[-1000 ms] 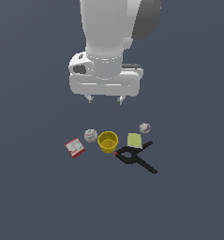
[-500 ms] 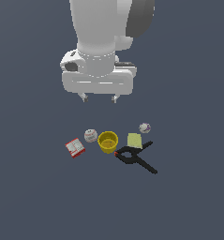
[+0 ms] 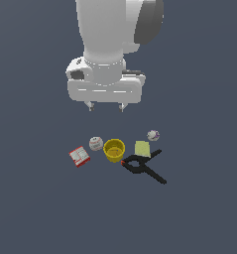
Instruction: Pick up a designated object from a clutter of objects.
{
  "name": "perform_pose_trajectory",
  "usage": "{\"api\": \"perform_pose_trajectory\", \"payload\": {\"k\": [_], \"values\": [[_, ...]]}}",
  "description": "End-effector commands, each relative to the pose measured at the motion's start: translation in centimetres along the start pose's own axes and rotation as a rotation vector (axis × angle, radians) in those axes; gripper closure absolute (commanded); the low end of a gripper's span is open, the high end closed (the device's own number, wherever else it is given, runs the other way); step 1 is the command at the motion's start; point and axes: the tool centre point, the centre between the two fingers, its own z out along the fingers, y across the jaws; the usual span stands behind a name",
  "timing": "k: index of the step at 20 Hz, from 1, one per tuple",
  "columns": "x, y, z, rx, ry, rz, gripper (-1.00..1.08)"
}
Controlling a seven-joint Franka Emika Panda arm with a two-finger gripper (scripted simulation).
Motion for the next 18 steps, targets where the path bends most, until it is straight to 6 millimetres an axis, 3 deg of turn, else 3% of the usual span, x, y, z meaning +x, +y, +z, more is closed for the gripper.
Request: {"api": "perform_pose_trajectory", "payload": {"k": [1, 8, 18], "values": [[0.2, -0.7, 1.0, -0.001, -0.001, 0.003, -0.92], [1.1, -3.9, 5.7, -0.003, 0.001, 0.019, -0.92], [0.5, -11.2, 15.9, 0.009, 0.003, 0.053, -0.92]]}}
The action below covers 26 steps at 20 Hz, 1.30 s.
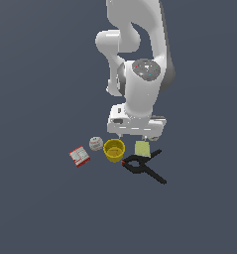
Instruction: Pick up a designated object from a clutter of objects.
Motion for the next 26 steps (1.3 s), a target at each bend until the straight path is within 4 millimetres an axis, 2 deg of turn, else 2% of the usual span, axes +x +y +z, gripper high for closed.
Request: {"api": "perform_pose_trajectory", "payload": {"k": [1, 5, 10, 14, 21, 26], "values": [[-0.6, -1.7, 2.4, 0.006, 0.000, 0.009, -0.92], [-1.6, -3.9, 5.4, 0.014, -0.001, 0.020, -0.92], [-2.6, -5.6, 7.9, 0.023, -0.003, 0.030, -0.92], [-3.1, -6.3, 8.9, 0.027, -0.004, 0.035, -0.92], [-3.2, -6.4, 9.3, 0.027, -0.006, 0.034, -0.92], [-3.3, -6.5, 11.0, 0.027, -0.006, 0.034, -0.92]]}}
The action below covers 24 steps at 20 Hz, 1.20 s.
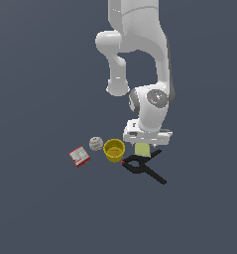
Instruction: Pick up a designated object from a clutter of objects.
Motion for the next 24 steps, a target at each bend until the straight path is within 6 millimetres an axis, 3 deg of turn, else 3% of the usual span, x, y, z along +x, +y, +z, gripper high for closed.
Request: {"api": "perform_pose_trajectory", "payload": {"k": [1, 6, 11, 12, 21, 22, 24], "values": [[-0.1, 0.0, 1.1, 0.000, -0.001, 0.000, -0.92], [-0.1, 0.0, 3.2, 0.000, 0.000, 0.001, -0.92], [-0.1, 0.0, 3.8, 0.001, 0.000, 0.001, -0.92], [-0.1, 0.0, 3.8, 0.001, 0.000, 0.001, 1.08], [-0.1, 0.0, 3.8, 0.001, 0.000, 0.001, 1.08], [0.3, -0.6, 2.8, 0.007, 0.015, -0.004, 1.08], [0.3, -0.6, 2.7, 0.007, 0.015, -0.004, 1.08]]}}
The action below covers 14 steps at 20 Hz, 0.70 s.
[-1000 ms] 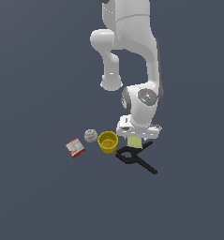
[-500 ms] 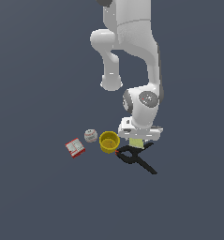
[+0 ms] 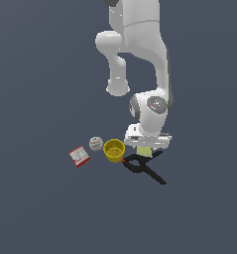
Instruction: Pick up a designated object from a clutter of objects.
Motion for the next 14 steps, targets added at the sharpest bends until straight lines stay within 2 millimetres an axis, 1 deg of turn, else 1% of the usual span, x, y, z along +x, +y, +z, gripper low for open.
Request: {"api": "perform_pose_trajectory", "payload": {"k": [1, 5, 7, 11, 14], "values": [[0.1, 0.3, -0.2, -0.001, 0.000, 0.003, 1.08], [0.2, 0.7, -1.2, -0.001, 0.000, 0.003, 1.08], [0.2, 1.1, -2.0, -0.001, 0.000, 0.003, 1.08], [0.4, 2.2, -4.2, -0.002, -0.001, 0.003, 1.08], [0.6, 3.3, -6.5, -0.002, -0.002, 0.004, 1.08]]}}
